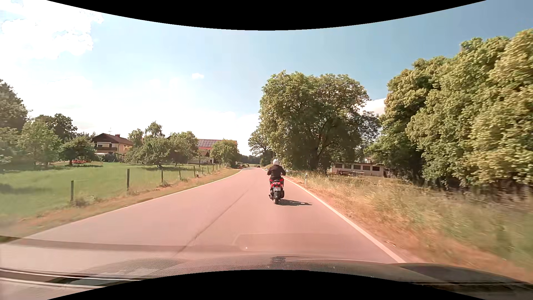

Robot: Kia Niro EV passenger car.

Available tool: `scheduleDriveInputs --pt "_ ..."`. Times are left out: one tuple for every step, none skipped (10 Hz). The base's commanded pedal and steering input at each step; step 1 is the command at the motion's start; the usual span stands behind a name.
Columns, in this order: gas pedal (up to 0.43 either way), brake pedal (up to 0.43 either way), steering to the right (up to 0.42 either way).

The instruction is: Follow the waypoints while adhering to traffic rules and regulations

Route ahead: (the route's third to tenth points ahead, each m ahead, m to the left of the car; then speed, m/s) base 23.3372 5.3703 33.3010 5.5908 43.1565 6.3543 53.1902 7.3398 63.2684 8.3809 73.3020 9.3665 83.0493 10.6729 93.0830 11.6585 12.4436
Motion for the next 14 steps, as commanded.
scheduleDriveInputs --pt "0.118 0.006 -0.016" --pt "0.13 0.006 -0.013" --pt "0.169 0.006 -0.011" --pt "0.177 0.006 -0.011" --pt "0.177 0.006 -0.012" --pt "0.177 0.006 -0.014" --pt "0.189 0.006 -0.018" --pt "0.189 0.006 -0.019" --pt "0.189 0.006 -0.019" --pt "0.189 0.006 -0.018" --pt "0.189 0.006 -0.017" --pt "0.189 0.006 -0.017" --pt "0.189 0.006 -0.016" --pt "0.189 0.006 -0.015"
